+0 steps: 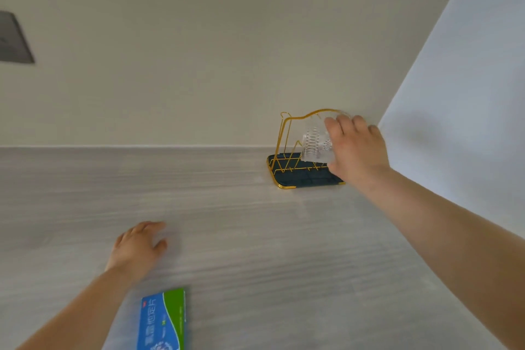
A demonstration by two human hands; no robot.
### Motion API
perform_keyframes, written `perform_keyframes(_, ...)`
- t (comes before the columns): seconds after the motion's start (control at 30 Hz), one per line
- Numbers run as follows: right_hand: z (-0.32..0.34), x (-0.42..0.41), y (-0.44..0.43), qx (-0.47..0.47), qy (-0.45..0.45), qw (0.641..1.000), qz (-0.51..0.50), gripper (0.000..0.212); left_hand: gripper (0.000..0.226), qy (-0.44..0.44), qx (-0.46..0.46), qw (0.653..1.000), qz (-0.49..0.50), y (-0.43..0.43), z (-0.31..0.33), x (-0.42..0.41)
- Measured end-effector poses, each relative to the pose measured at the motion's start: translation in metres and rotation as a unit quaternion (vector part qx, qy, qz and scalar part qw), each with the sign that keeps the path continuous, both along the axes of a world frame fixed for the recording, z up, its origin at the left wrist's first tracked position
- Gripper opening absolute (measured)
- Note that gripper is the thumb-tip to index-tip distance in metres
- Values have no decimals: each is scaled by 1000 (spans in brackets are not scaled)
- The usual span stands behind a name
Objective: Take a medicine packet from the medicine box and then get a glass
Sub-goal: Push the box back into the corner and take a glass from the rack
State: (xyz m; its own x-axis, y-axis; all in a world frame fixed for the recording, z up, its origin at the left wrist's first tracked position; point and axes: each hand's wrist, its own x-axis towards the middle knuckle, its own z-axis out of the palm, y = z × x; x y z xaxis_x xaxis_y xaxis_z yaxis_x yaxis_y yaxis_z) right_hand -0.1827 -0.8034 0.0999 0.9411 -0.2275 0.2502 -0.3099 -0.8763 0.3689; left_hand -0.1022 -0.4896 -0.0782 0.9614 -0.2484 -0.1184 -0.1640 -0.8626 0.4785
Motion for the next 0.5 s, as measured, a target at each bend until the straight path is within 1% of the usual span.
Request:
perform_keyframes(0.1,-10,-22,20,149,-73,986,-11,75,38,-11,-45,999,-11,6,7,-18)
perform_keyframes(0.23,-35,-51,57,320,-154,935,-10,84,36,-17,-92,995,-18,27,9,-50)
perform_keyframes(0.3,-53,-66,80,418,-184,890,-7,84,36,-7,-90,996,-21,45,5,-66)
perform_keyframes(0.37,-74,-79,105,513,-207,833,-17,84,35,-1,-80,997,-22,64,-1,-81)
perform_keyframes(0.43,-97,-89,128,577,-214,787,-33,79,35,4,-65,998,-19,80,-6,-95)
perform_keyframes(0.5,-119,-98,150,622,-226,749,-39,68,44,4,-54,998,-19,95,-11,-106)
